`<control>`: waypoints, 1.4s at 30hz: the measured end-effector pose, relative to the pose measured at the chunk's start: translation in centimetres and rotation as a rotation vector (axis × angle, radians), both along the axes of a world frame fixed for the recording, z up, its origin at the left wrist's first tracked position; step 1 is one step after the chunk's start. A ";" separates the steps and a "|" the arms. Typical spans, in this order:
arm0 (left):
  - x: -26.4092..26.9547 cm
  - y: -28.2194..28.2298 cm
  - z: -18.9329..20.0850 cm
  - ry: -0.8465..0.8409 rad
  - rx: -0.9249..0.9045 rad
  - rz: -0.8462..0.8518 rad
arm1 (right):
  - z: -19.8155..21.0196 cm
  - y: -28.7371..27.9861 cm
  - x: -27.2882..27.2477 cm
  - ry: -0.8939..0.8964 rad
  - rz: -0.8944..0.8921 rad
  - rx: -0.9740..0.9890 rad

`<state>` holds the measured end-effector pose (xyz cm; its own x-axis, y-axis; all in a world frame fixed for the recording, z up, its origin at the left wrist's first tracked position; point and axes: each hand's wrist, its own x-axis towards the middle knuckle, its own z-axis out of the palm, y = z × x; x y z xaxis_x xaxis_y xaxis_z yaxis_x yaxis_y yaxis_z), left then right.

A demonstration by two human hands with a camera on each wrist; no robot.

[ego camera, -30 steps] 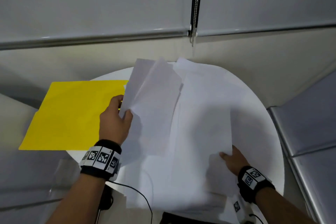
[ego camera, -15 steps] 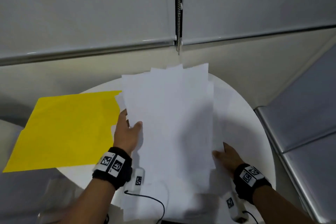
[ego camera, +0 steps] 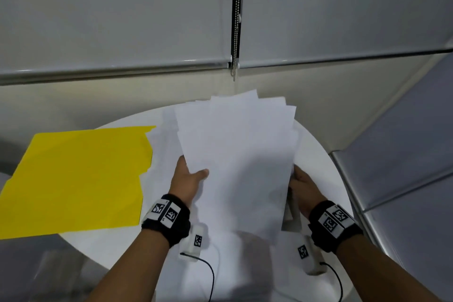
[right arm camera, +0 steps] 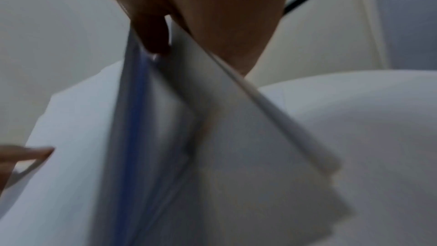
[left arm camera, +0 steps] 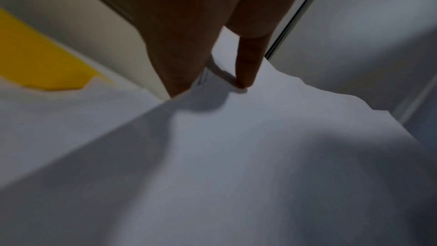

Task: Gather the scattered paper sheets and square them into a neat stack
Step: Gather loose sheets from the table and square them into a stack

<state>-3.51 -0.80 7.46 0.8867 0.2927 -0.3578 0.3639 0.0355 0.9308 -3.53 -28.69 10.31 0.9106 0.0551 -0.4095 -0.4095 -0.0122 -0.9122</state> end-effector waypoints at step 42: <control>0.6 -1.6 7.3 -0.271 0.014 0.051 | 4.2 4.7 0.5 -0.526 -0.108 -0.158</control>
